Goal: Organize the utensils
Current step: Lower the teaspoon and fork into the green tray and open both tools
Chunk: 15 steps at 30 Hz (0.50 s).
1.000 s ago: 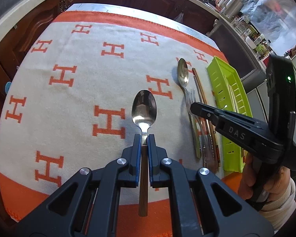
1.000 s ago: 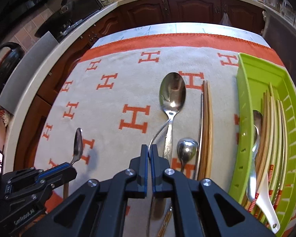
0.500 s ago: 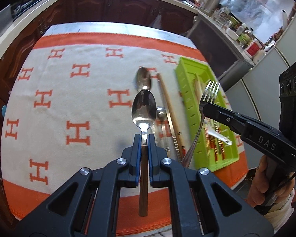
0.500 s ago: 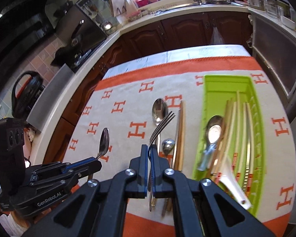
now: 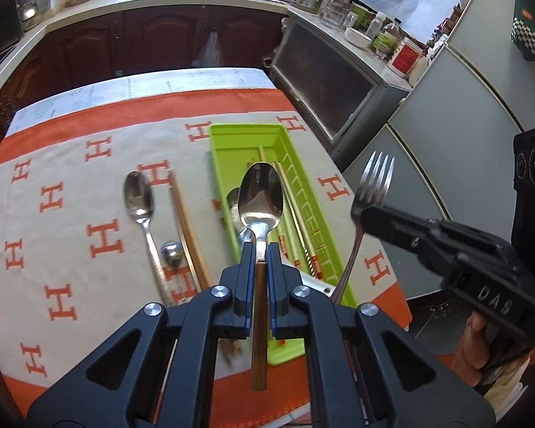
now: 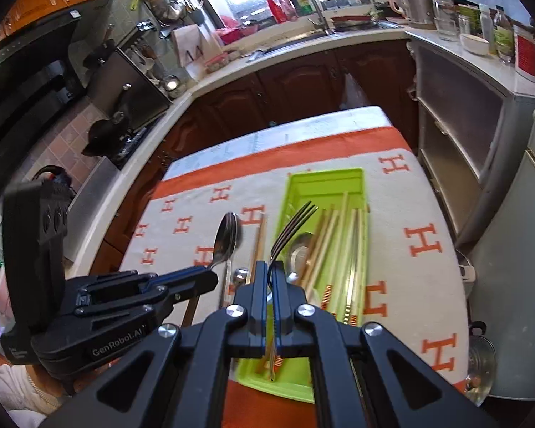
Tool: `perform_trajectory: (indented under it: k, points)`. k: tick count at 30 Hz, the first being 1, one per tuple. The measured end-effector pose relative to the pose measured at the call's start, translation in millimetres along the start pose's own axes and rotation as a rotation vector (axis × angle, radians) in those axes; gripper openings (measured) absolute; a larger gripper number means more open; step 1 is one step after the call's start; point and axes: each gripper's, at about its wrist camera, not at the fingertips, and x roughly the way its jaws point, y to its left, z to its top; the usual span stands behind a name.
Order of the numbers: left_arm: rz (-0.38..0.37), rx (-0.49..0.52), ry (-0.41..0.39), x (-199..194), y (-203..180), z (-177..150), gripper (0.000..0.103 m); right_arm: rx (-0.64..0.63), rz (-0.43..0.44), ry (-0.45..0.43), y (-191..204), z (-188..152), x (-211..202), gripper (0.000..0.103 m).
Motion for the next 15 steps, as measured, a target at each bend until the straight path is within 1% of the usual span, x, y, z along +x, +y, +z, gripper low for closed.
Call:
perform_trajectory:
  k: [5, 8, 13, 15]
  points:
    - [0.003, 0.001, 0.050, 44.9, -13.0, 11.9, 0.004, 0.016, -0.054, 0.064, -24.0, 0.0, 29.9, 0.002]
    - [0.017, -0.017, 0.071, 70.1, -11.9, 16.8, 0.004, 0.034, -0.051, 0.102, -37.1, 0.1, 49.1, 0.002]
    - [0.033, -0.061, 0.096, 96.7, 0.2, 20.8, 0.004, 0.064, -0.019, 0.142, -45.7, 4.6, 76.7, 0.003]
    - [0.025, -0.085, 0.112, 104.0, 7.9, 20.6, 0.004, 0.098, 0.024, 0.161, -49.7, 7.9, 87.5, 0.005]
